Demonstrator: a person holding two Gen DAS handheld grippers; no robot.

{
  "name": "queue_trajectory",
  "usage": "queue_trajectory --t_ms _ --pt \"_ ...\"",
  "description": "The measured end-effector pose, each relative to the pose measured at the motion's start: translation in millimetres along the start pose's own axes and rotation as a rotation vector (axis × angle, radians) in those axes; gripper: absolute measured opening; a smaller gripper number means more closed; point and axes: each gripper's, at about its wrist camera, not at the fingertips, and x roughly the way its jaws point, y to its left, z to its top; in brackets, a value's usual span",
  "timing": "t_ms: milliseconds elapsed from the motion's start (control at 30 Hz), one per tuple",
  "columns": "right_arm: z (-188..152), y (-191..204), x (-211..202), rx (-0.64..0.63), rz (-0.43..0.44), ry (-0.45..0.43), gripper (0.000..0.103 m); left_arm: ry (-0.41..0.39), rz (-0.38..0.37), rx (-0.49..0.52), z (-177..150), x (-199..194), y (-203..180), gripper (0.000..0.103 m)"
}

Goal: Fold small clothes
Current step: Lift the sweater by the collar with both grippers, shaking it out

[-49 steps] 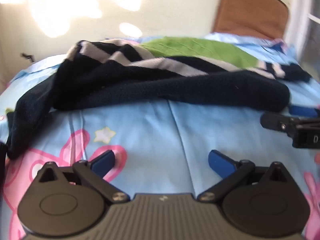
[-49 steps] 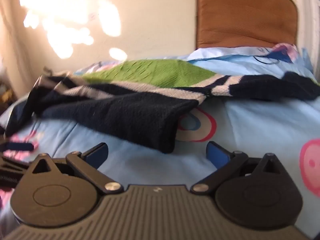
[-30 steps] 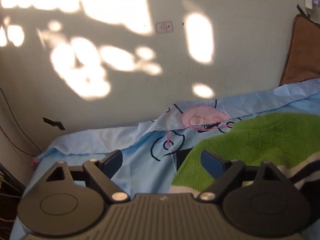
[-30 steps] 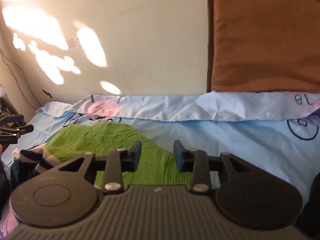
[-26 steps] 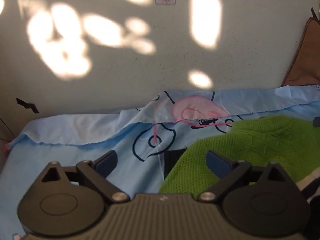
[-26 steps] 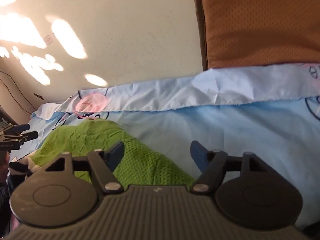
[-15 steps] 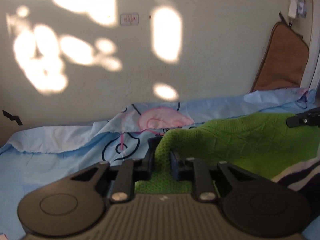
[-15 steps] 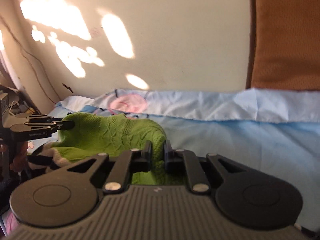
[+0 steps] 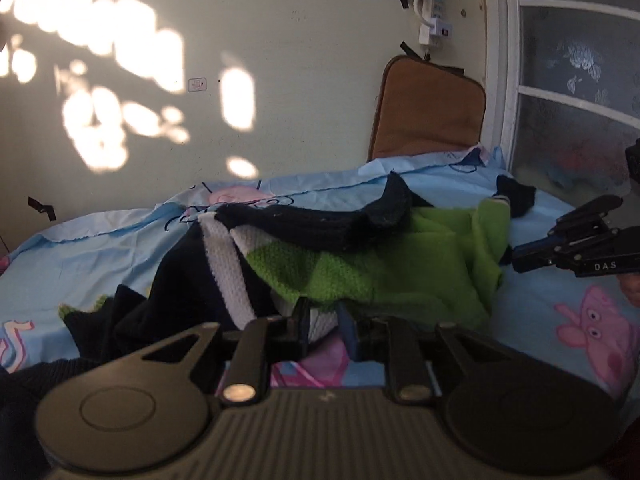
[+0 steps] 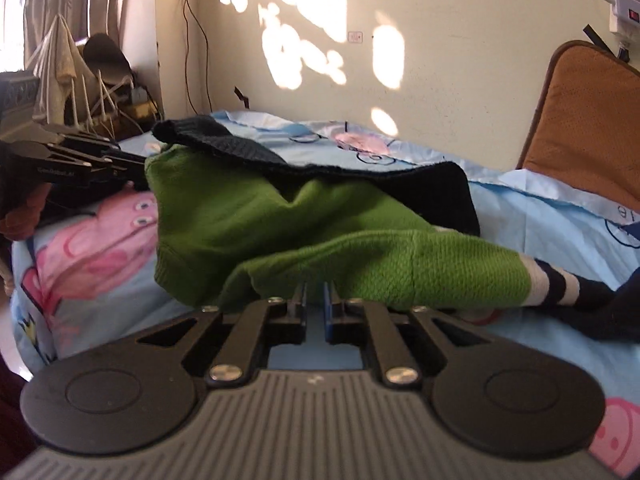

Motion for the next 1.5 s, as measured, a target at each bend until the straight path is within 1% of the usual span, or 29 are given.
queue_trajectory --t_ms 67,100,133,167,200,233,300,400,467,500,533,567,633,700,733,767,800,833,867,900,933,1000,1033,1067,1100,1167,1267,1433,1500 --pt "0.0 10.6 8.5 -0.091 -0.053 0.010 0.014 -0.007 0.030 0.056 -6.3 -3.4 -4.5 0.022" --pt "2.6 13.5 10.5 -0.127 -0.064 0.013 0.019 -0.017 0.038 0.089 -4.9 -6.2 -7.6 0.023" --pt "7.2 15.0 10.8 -0.161 -0.064 0.005 0.027 -0.036 0.045 0.137 -5.6 -12.6 -10.6 0.031" --pt "9.2 22.8 3.1 -0.201 -0.060 -0.017 0.033 -0.058 0.061 0.194 -7.1 -20.3 -15.7 0.043" --pt "8.2 28.8 -5.5 -0.240 -0.057 -0.042 0.046 -0.078 0.077 0.251 -10.9 -27.5 -23.7 0.048" --pt "9.7 29.4 -9.1 -0.272 -0.060 -0.063 0.053 -0.090 0.079 0.295 -11.7 -31.3 -26.1 0.051" --pt "12.6 28.7 -13.7 -0.324 -0.064 -0.074 0.055 -0.089 0.065 0.409 -20.3 -36.0 -40.4 0.051" --pt "24.3 32.2 2.4 -0.438 -0.057 -0.029 0.061 -0.050 0.030 0.592 -35.9 -26.1 -63.5 0.054" --pt "29.1 39.3 16.0 -0.551 -0.037 -0.003 0.069 -0.043 0.010 0.711 -47.1 -15.0 -73.9 0.054" --pt "27.7 43.3 19.5 -0.607 -0.029 0.010 0.079 -0.049 0.012 0.748 -49.8 -8.7 -75.1 0.054" --pt "32.9 43.1 29.3 -0.652 -0.019 0.023 0.084 -0.055 0.018 0.772 -50.4 -3.0 -75.1 0.054" --pt "37.2 44.6 40.1 -0.704 -0.007 0.043 0.084 -0.065 0.029 0.799 -50.9 4.8 -74.7 0.054" --pt "41.9 47.0 59.3 -0.785 -0.001 0.090 0.084 -0.073 0.058 0.829 -48.8 16.4 -70.6 0.054" --pt "42.7 50.4 76.8 -0.856 -0.019 0.116 0.083 -0.074 0.079 0.850 -44.5 21.8 -65.3 0.056" --pt "44.2 49.9 82.8 -0.867 -0.014 0.126 0.080 -0.083 0.085 0.867 -43.6 19.6 -63.9 0.058" --pt "43.3 49.7 83.0 -0.865 -0.003 0.131 0.074 -0.099 0.088 0.890 -42.7 15.4 -62.4 0.060" --pt "43.2 52.0 81.7 -0.846 0.016 0.131 0.055 -0.121 0.090 0.909 -42.7 9.3 -61.4 0.063" --pt "45.8 52.1 82.8 -0.827 0.031 0.129 0.035 -0.139 0.092 0.921 -42.7 4.1 -59.9 0.071" --pt "48.1 52.5 83.4 -0.810 0.039 0.121 0.025 -0.160 0.095 0.936 -40.7 -1.2 -58.3 0.083" --pt "44.3 56.8 77.9 -0.794 0.028 0.105 0.020 -0.174 0.095 0.944 -40.2 -4.1 -55.4 0.086" --pt "44.5 56.9 75.4 -0.786 0.017 0.085 0.019 -0.173 0.099 0.948 -40.7 -4.5 -53.2 0.086" --pt "45.6 54.9 65.2 -0.734 -0.007 0.041 0.018 -0.136 0.107 0.960 -40.2 3.6 -51.3 0.081" --pt "47.7 53.2 56.9 -0.691 -0.021 0.013 0.018 -0.126 0.102 0.970 -41.3 7.7 -52.0 0.074" --pt "53.1 49.3 50.7 -0.644 -0.035 -0.018 0.018 -0.123 0.096 0.982 -41.9 11.0 -52.7 0.072" --pt "52.6 49.3 35.9 -0.585 -0.068 -0.061 0.017 -0.124 0.093 0.992 -42.3 14.5 -53.4 0.072" --pt "60.6 41.8 23.1 -0.508 -0.107 -0.121 0.017 -0.120 0.083 0.999 -38.7 24.9 -53.8 0.072" --pt "74.6 28.6 6.1 -0.390 -0.163 -0.203 0.017 -0.120 0.094 0.992 -41.1 33.6 -52.4 0.072" --pt "81.7 22.6 -21.7 -0.231 -0.237 -0.303 0.016 -0.154 0.116 0.962 -46.5 27.7 -50.9 0.076" --pt "83.6 25.2 -23.4 -0.205 -0.254 -0.331 0.016 -0.176 0.154 0.935 -46.5 27.8 -52.3 0.076"
